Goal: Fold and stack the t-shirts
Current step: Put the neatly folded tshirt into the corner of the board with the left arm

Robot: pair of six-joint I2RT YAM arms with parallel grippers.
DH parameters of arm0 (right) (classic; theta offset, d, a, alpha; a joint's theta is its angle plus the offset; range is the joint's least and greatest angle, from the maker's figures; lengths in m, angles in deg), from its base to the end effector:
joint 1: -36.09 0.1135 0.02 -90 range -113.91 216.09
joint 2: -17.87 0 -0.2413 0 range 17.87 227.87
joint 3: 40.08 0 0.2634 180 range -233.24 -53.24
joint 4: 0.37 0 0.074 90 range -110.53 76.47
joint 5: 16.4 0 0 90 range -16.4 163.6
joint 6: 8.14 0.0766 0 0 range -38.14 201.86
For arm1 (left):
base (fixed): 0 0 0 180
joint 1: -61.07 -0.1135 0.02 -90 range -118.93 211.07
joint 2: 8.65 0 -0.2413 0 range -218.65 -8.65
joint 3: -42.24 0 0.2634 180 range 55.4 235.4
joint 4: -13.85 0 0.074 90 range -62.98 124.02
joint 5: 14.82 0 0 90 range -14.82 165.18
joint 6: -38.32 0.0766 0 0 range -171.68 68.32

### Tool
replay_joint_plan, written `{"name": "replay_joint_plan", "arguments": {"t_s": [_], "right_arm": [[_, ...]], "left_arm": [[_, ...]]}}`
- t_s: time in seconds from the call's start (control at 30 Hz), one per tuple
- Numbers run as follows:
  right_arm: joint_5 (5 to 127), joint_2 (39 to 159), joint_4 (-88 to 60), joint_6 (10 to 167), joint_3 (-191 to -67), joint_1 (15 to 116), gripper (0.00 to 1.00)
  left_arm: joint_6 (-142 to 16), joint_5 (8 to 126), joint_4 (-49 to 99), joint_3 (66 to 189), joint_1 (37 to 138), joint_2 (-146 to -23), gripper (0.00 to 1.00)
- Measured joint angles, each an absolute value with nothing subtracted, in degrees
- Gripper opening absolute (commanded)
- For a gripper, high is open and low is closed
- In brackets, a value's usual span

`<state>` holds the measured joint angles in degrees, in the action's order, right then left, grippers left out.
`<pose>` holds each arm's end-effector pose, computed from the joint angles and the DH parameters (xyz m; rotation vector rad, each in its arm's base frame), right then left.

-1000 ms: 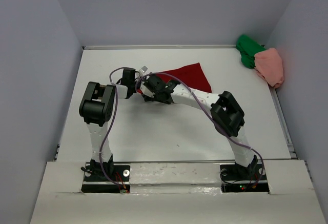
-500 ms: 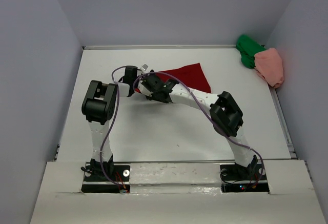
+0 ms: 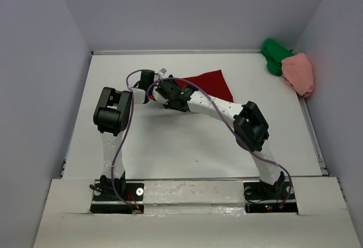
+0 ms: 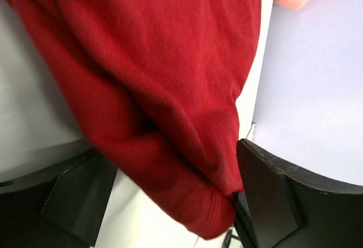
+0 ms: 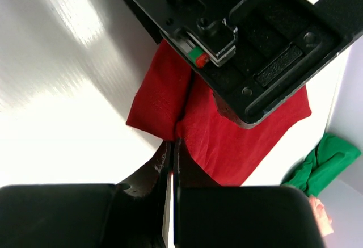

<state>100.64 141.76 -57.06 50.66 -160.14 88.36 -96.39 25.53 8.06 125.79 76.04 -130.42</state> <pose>0.3258 0.3641 0.1724 -1.5557 1.9830 -0.4736 0.4277 -0.1748 0.0894 -0.0245 2.2991 -1.5033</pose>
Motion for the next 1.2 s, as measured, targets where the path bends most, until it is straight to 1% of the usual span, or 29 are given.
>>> {"name": "replay_joint_plan", "arguments": {"t_s": [0.4, 0.5, 0.53, 0.6, 0.63, 0.77, 0.83, 1.0, 1.13, 1.2], "right_arm": [[101.85, 143.18, -60.91, 51.23, -164.4, 89.28, 0.0], [101.91, 143.77, -61.8, 51.29, -165.32, 89.32, 0.0], [101.89, 143.93, -62.02, 51.34, -165.51, 89.32, 0.0], [101.87, 144.14, -62.29, 51.47, -165.73, 89.32, 0.0], [101.89, 144.25, -62.48, 51.49, -165.84, 89.34, 0.0], [101.89, 145.02, -63.31, 51.88, -166.61, 89.43, 0.0], [101.91, 145.26, -63.71, 51.95, -166.89, 89.43, 0.0], [101.89, 145.81, -64.19, 52.17, -167.22, 89.43, 0.0], [101.91, 145.85, -64.3, 52.19, -167.22, 89.43, 0.0], [101.89, 145.87, -64.38, 52.23, -167.22, 89.43, 0.0]], "left_arm": [[-92.6, 23.74, 10.66, 130.01, 76.25, -132.76, 0.98], [-92.47, 23.46, 10.66, 130.05, 76.12, -132.92, 0.92], [-92.43, 23.39, 10.66, 130.05, 76.08, -132.98, 0.88], [-92.28, 23.44, 10.66, 130.05, 76.06, -133.14, 0.84], [-92.28, 23.55, 10.72, 130.05, 76.06, -133.29, 0.79], [-92.23, 23.65, 10.79, 130.05, 75.95, -133.75, 0.68], [-92.25, 23.79, 10.94, 130.05, 75.93, -134.1, 0.61], [-92.41, 23.5, 10.9, 130.05, 75.9, -134.8, 0.6], [-92.65, 23.06, 10.64, 130.05, 75.9, -134.91, 0.61], [-92.67, 22.85, 10.57, 130.05, 75.93, -134.97, 0.59]]}}
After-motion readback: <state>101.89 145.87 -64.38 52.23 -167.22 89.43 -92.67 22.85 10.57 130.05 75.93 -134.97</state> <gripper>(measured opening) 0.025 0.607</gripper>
